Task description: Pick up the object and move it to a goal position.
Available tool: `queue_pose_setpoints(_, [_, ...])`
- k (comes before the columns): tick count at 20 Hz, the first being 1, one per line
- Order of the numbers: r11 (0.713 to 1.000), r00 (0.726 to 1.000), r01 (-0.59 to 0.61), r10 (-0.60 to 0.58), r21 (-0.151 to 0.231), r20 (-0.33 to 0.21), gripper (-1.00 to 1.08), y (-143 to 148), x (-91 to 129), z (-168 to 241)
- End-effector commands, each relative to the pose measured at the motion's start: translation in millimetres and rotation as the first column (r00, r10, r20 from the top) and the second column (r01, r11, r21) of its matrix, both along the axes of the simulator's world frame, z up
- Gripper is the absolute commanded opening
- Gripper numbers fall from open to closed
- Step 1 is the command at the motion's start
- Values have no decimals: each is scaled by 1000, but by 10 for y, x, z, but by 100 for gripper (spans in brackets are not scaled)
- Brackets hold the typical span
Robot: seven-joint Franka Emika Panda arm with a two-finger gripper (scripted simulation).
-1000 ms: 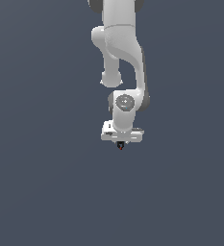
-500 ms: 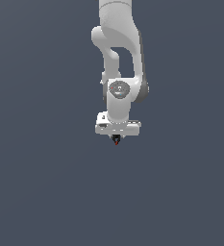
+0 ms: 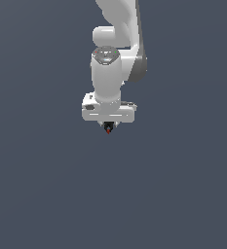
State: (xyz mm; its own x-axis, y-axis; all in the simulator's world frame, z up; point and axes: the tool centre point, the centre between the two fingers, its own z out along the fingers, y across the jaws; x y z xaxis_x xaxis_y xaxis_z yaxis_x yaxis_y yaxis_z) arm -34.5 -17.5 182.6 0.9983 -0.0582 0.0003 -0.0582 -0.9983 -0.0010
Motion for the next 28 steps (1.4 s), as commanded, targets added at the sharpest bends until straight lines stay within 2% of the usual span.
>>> queue_pose_setpoints(1, [1000, 1000, 0, 0, 0, 0, -100, -118, -12, 293])
queue_pose_setpoints(19, [1000, 1000, 0, 0, 0, 0, -100, -898, -15, 2189])
queue_pose_setpoints(28, [1000, 1000, 0, 0, -1, 0, -100, -1153, 15, 2804])
